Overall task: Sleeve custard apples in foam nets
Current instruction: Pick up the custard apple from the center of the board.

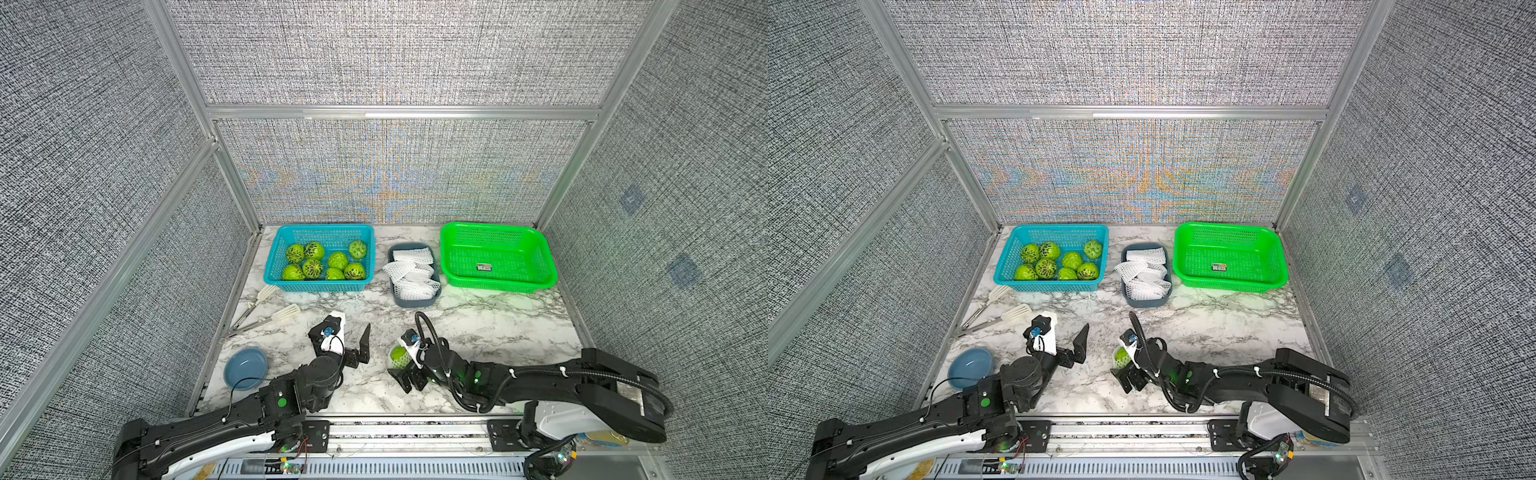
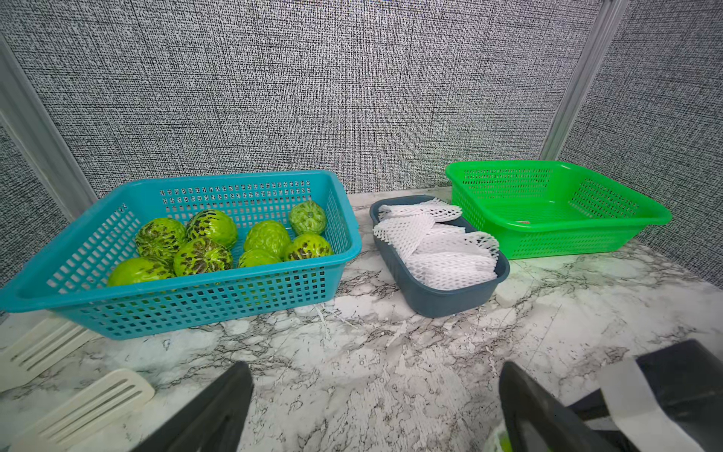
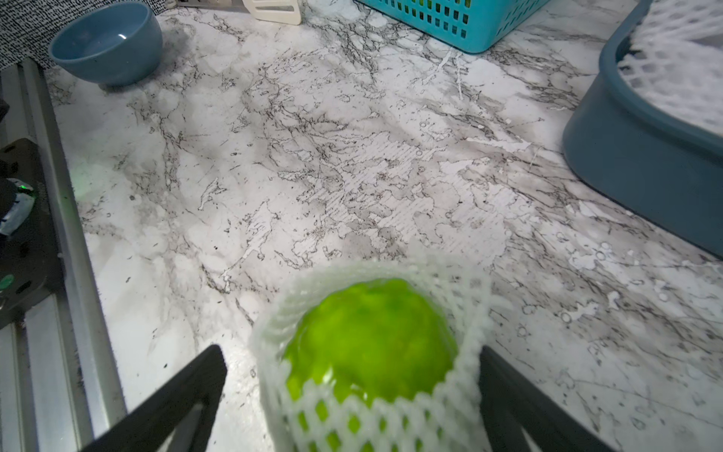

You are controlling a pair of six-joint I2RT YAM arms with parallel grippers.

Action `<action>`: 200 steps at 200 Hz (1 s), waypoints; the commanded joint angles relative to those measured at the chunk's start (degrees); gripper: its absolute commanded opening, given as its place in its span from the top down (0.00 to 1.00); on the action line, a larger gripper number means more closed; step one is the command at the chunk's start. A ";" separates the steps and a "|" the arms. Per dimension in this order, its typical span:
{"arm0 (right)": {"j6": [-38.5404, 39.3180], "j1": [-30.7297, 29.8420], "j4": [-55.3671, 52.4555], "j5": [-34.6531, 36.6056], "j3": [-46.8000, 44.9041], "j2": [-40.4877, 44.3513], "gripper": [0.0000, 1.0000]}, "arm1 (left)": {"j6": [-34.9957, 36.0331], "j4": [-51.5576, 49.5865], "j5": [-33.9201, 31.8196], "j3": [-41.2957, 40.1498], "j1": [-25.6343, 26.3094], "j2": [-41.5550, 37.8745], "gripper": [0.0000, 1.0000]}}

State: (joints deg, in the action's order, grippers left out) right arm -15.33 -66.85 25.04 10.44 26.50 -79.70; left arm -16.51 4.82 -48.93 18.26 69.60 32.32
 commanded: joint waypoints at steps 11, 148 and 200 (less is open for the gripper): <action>0.04 0.12 -0.06 0.71 1.69 -1.46 0.04 | 0.52 2.39 0.32 -0.31 -0.17 0.37 0.01; 0.27 0.89 -7.01 0.65 2.96 -2.56 0.06 | 2.44 3.66 1.26 0.28 -0.93 0.82 0.01; 0.85 0.93 -9.00 -1.39 4.62 -4.77 0.07 | 1.82 3.28 1.29 0.46 -1.01 1.39 0.01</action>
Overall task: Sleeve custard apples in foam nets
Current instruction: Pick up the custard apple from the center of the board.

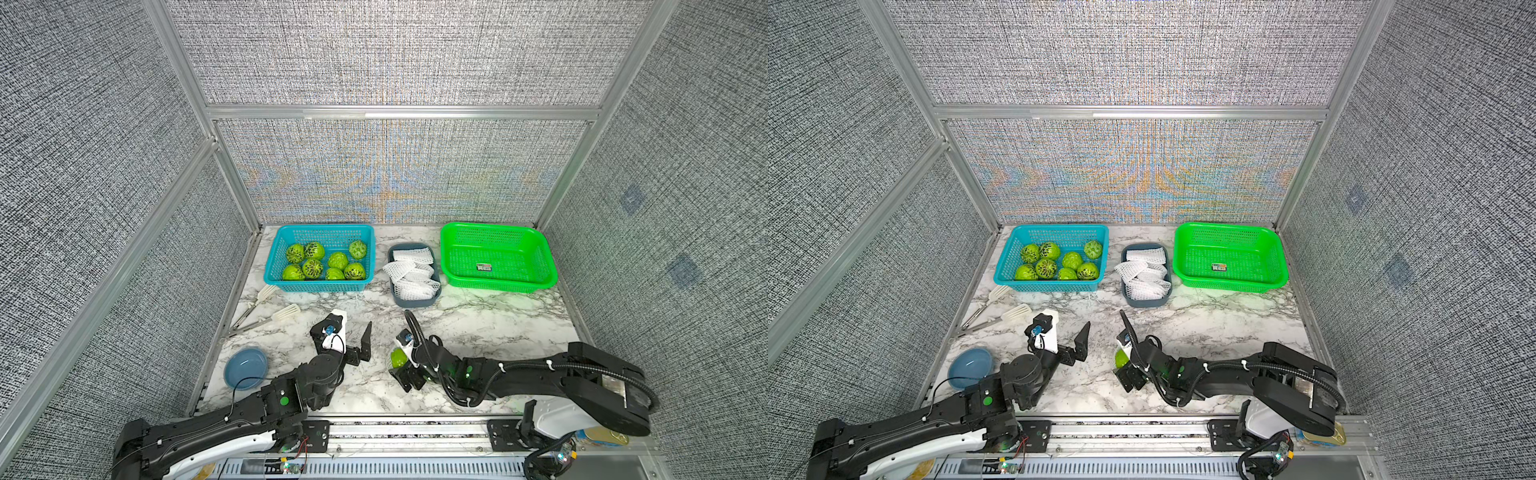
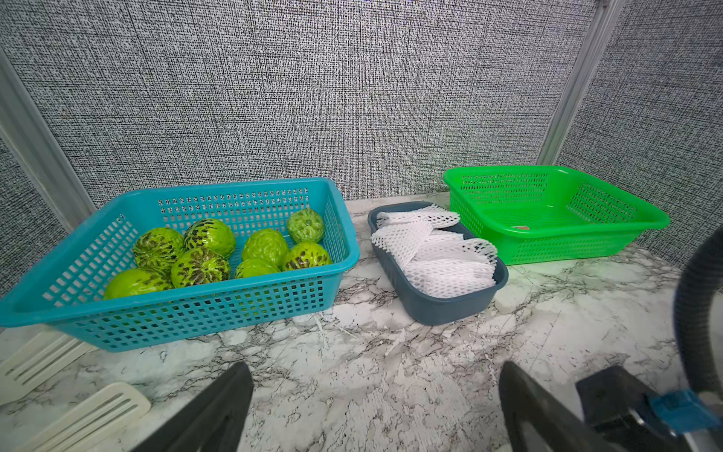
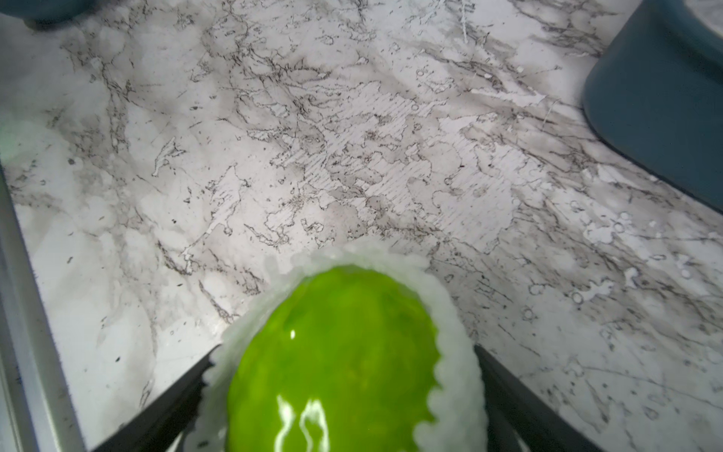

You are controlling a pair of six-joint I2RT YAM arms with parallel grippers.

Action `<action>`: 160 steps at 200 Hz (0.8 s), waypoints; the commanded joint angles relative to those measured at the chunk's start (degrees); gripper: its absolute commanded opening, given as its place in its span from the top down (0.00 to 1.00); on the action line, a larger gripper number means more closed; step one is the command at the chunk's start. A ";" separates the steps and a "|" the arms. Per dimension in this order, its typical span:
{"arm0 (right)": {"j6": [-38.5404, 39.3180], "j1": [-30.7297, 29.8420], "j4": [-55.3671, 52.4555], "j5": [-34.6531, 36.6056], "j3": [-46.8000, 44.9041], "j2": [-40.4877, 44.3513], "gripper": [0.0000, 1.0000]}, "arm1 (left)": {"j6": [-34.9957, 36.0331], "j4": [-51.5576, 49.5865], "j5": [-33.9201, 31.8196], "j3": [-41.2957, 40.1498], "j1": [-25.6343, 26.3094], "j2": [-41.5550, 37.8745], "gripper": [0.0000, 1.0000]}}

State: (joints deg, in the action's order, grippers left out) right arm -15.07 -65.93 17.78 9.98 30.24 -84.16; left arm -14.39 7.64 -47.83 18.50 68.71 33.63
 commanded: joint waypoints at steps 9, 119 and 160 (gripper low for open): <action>0.91 0.01 -1.75 -0.80 0.94 0.17 0.08 | -0.59 0.45 0.21 0.09 -0.15 0.05 0.01; -6.06 12.07 -3.40 -20.27 1.55 11.78 0.22 | 6.15 3.58 3.83 1.31 -0.14 2.58 0.01; -16.53 26.44 -8.67 -41.24 6.65 17.75 0.22 | 16.57 7.62 16.33 2.65 -0.13 0.27 0.01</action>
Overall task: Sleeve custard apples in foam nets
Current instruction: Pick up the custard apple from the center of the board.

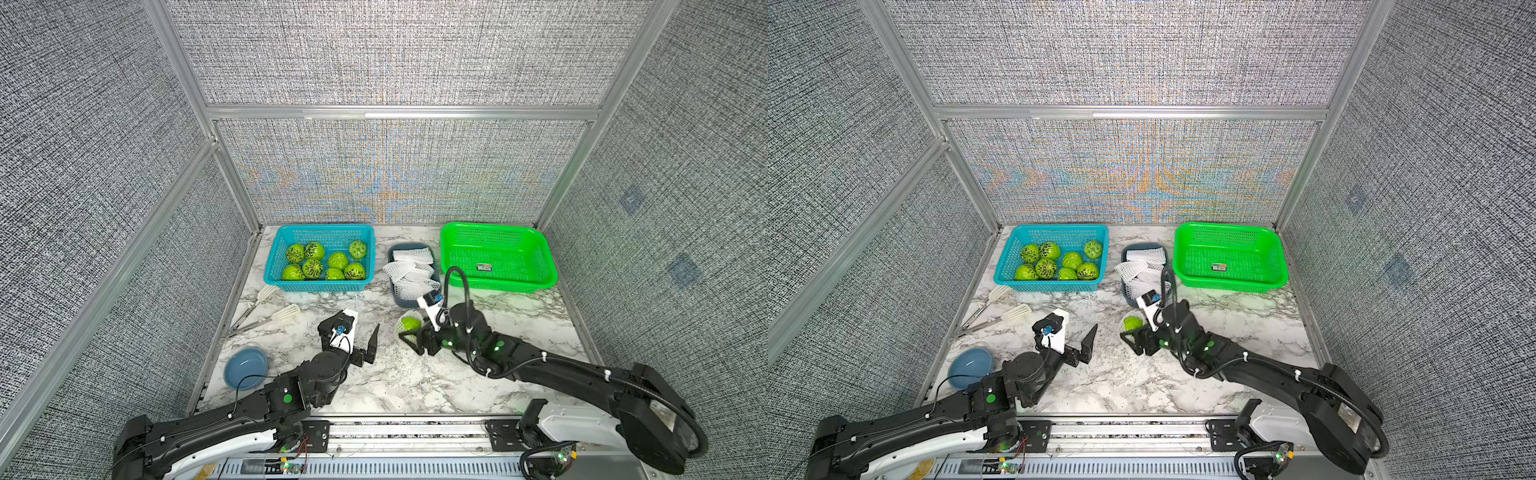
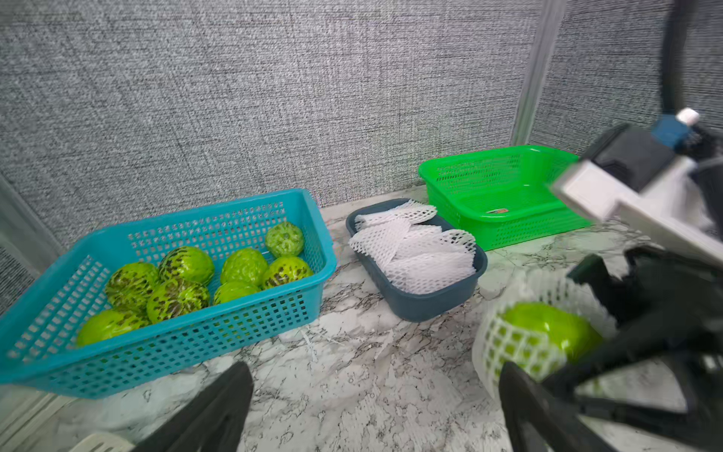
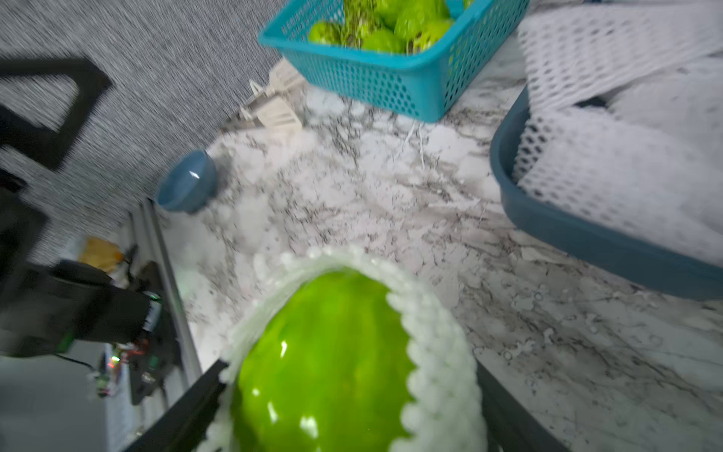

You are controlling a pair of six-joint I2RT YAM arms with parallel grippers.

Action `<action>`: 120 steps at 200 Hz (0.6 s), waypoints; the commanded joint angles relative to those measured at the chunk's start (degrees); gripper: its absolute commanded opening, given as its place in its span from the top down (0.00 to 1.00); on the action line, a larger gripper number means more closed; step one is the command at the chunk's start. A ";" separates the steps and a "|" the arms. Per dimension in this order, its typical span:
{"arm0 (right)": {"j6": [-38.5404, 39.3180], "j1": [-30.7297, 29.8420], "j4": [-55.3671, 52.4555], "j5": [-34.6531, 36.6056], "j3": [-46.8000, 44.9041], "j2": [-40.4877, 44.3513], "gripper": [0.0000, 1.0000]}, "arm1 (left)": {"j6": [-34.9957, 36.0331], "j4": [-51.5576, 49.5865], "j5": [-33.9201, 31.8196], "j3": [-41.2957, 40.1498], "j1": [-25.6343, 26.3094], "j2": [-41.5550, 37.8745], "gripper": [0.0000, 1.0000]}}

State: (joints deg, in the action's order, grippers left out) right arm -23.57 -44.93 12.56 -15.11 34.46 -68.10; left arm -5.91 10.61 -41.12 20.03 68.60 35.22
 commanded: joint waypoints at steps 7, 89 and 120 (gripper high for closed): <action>-9.95 7.46 -3.54 -19.25 3.33 1.89 0.22 | 9.88 4.67 12.67 1.54 -0.03 -1.71 0.01; -18.89 16.24 -7.89 -36.42 11.37 1.74 0.22 | 16.67 6.87 31.87 9.63 -0.32 7.68 0.01; -16.72 16.70 -9.33 -36.53 12.30 1.53 0.22 | 13.93 8.28 36.56 12.90 -4.04 14.22 0.01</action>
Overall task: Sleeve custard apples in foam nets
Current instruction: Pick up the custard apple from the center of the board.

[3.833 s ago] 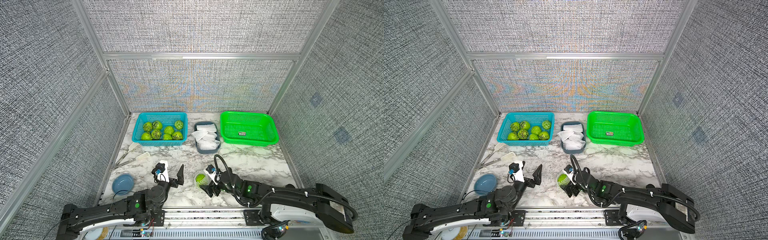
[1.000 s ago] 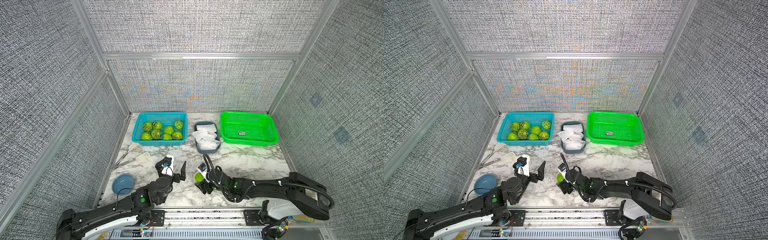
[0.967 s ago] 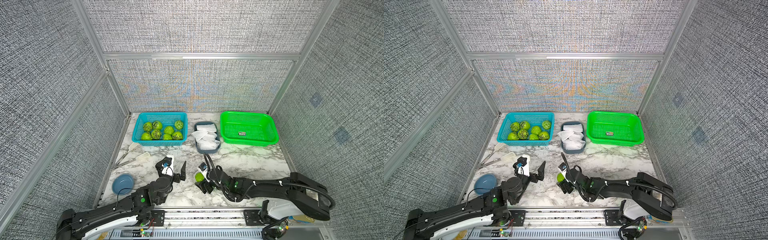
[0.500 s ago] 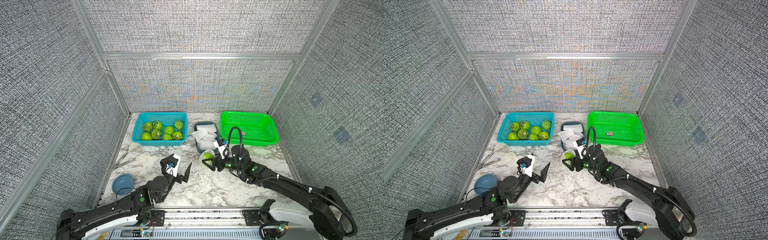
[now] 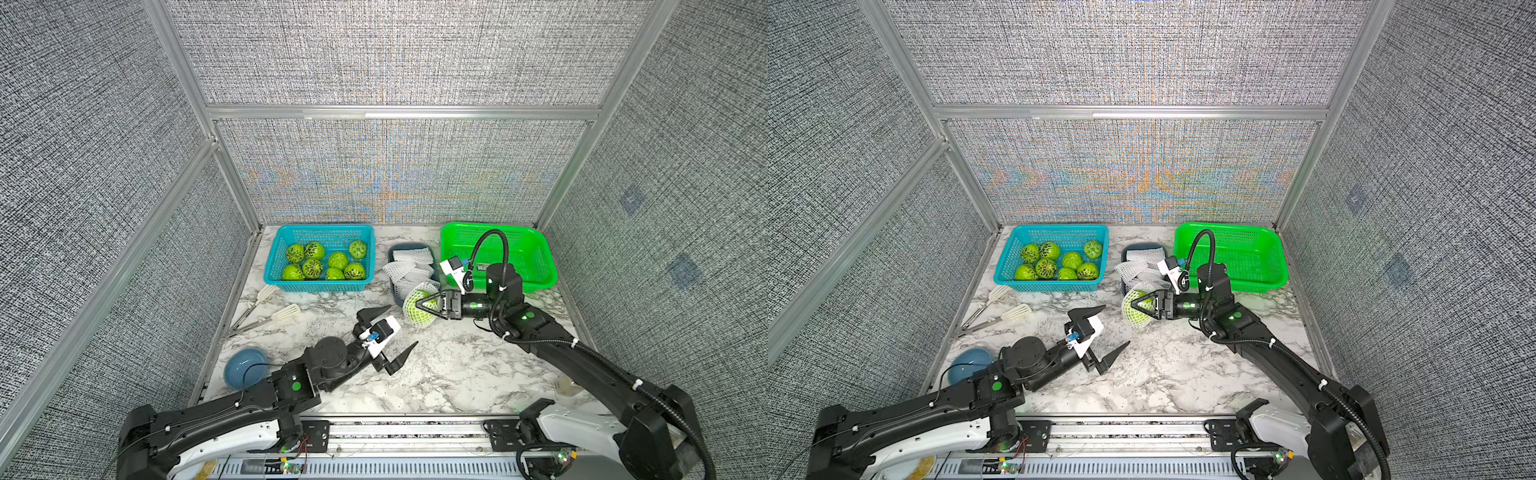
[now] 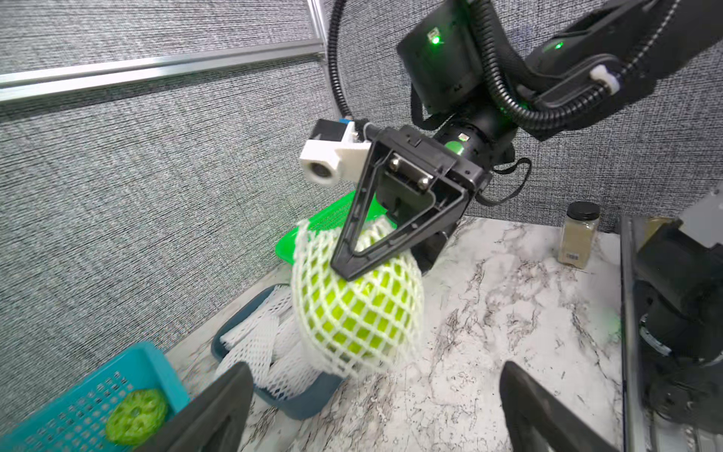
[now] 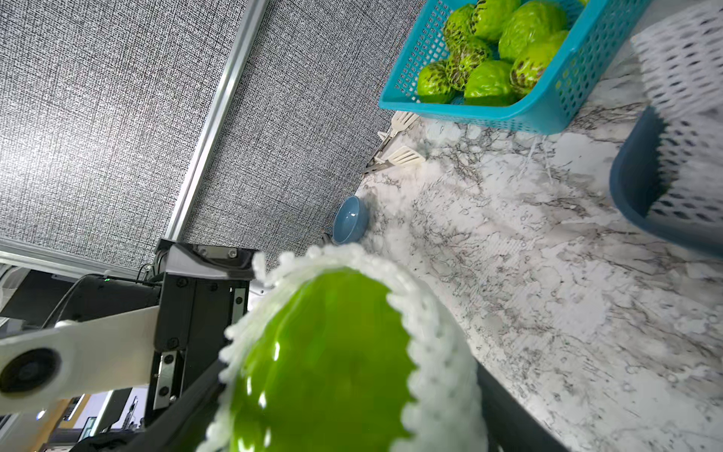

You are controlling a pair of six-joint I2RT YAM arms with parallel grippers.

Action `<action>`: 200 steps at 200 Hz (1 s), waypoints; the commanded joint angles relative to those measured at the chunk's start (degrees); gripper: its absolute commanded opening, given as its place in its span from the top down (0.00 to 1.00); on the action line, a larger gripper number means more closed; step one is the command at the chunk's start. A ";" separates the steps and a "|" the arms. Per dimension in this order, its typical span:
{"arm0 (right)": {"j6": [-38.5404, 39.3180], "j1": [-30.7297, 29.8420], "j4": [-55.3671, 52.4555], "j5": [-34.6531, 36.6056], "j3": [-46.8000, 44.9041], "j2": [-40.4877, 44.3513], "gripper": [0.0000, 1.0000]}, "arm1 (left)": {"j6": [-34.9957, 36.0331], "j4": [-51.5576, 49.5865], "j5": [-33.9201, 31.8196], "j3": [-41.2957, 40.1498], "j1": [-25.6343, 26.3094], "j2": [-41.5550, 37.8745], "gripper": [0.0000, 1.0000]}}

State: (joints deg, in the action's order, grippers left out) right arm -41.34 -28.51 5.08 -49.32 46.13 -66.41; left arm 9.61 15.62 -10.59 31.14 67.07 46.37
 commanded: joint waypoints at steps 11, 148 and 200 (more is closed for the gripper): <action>1.25 0.30 -1.50 -2.84 0.72 -0.21 0.22 | -3.40 4.83 8.00 2.17 -4.49 4.15 0.01; -0.39 0.91 4.89 -5.39 -0.15 -0.71 0.22 | -10.22 8.01 18.68 8.66 -12.46 18.74 0.01; -1.20 0.91 6.52 -5.52 -0.38 -1.28 0.21 | -10.03 7.23 22.80 10.41 -13.01 21.45 0.25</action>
State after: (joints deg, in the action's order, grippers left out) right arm -41.67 -27.42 8.86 -53.19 45.67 -67.68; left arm -0.40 21.45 9.19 40.40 54.35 66.78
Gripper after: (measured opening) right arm 0.790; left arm 0.817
